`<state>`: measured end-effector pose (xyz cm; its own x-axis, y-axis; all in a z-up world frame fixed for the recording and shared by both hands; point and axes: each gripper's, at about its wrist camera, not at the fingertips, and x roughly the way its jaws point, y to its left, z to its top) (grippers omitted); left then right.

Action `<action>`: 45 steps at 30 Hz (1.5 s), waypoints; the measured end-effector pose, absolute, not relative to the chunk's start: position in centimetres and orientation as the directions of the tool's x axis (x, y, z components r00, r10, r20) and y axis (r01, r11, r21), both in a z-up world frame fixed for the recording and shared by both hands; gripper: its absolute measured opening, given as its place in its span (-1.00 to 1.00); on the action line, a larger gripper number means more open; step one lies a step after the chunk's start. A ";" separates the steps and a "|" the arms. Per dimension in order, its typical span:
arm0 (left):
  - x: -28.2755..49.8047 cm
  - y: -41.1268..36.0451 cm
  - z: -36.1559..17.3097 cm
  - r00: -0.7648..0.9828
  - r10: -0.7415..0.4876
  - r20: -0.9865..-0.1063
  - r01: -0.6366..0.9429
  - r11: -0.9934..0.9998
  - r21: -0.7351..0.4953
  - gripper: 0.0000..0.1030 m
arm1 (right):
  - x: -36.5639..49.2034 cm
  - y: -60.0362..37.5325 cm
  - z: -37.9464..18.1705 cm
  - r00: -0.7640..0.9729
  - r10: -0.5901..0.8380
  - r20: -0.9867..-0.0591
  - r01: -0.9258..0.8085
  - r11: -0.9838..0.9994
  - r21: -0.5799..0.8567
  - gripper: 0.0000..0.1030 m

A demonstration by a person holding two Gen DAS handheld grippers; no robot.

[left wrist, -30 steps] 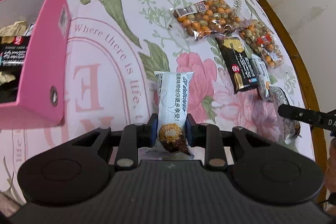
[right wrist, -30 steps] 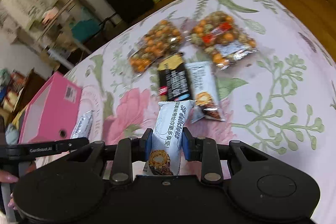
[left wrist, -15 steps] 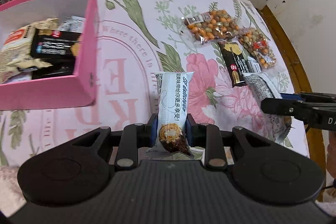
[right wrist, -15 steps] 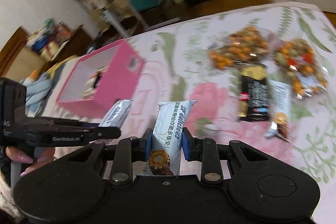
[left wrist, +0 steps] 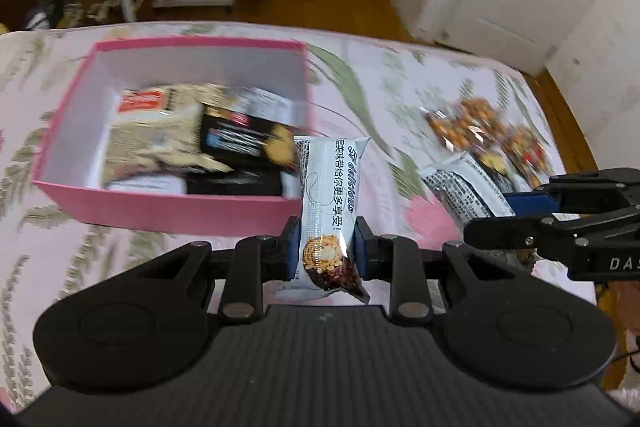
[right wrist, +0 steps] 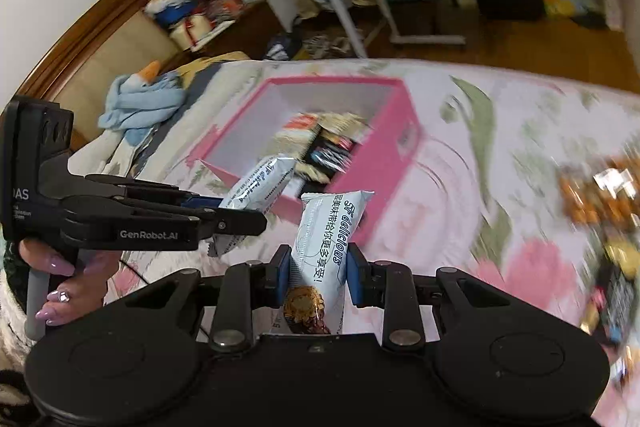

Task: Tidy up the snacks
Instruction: 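Carry both white wafer bars into the pink box and open both grippers, then grasp a black cracker package with the left gripper while the right gripper grasps a white bar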

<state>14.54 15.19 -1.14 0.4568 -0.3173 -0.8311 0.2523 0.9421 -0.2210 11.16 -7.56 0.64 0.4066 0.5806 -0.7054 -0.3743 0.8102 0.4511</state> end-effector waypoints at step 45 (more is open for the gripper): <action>16.6 14.7 -1.9 0.500 -0.341 -0.796 0.222 0.939 -0.262 -0.03 | 8.6 -14.5 0.8 0.631 0.381 -0.676 -0.305 0.923 0.236 0.17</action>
<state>16.56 14.68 -1.88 0.5004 -0.3408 -0.7959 0.2223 0.9390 -0.2623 8.65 -14.51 0.78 0.6308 0.3814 -0.6757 -0.3050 0.9226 0.2360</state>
